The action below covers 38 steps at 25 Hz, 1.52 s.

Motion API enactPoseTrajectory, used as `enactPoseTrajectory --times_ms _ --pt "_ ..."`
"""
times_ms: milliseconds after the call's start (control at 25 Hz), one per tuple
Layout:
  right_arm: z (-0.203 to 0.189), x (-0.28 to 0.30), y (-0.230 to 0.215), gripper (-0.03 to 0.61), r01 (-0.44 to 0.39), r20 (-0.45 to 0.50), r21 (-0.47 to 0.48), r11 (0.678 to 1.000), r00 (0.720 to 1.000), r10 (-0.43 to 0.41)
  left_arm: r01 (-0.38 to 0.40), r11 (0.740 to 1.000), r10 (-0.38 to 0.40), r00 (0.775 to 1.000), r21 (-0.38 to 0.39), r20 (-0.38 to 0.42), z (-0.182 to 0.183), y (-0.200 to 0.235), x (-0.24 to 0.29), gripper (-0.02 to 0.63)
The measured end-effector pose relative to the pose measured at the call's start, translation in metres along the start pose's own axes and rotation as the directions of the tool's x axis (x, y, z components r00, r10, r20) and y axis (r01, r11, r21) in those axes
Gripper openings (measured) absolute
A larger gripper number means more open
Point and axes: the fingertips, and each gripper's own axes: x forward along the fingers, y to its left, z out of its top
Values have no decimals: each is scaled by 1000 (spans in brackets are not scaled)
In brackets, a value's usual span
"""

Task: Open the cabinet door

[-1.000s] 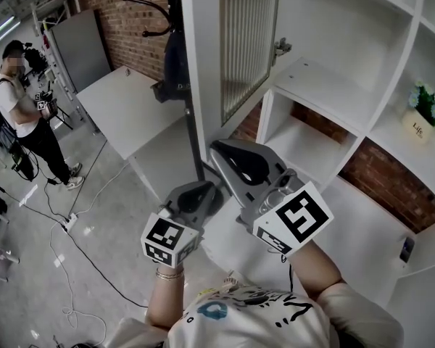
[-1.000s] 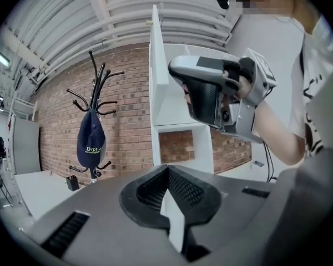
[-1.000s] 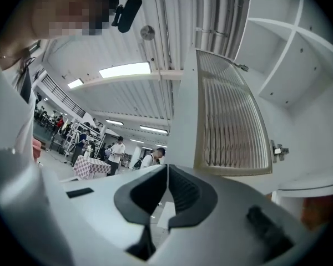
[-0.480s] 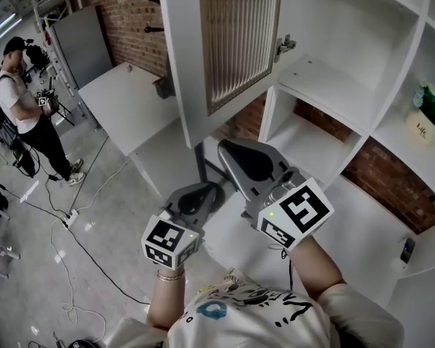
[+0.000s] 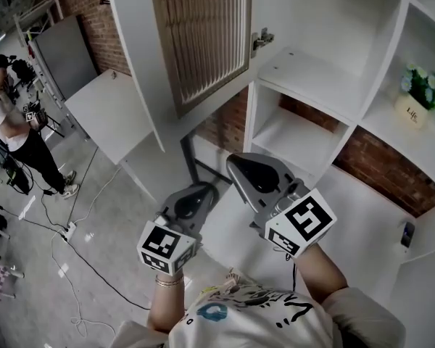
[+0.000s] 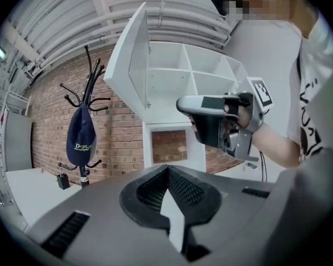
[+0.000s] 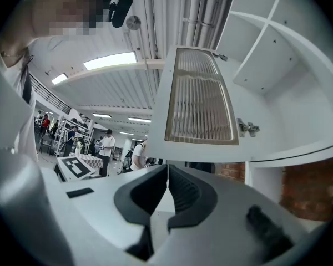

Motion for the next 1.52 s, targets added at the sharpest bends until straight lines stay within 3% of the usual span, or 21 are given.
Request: enactPoseTrajectory --times_ms 480,680,920,1120,1520 --pt "-34 -79 -50 31 260 -84 39 965 963 -256 208 978 -209 978 15 24 16 -48 55 14" --pt "-55 -123 -63 31 362 -135 61 930 926 -352 289 951 -290 957 108 -11 17 -72 71 14" --pt "-71 -161 -64 29 428 -181 58 902 893 -412 425 901 -429 903 82 35 20 -110 85 14" --pt "-84 -186 -63 28 502 -237 28 864 843 -482 518 852 -523 850 79 67 26 -143 89 14" --pt "-107 -235 -53 26 629 -306 57 775 750 -586 586 805 -592 804 94 53 21 -174 91 14"
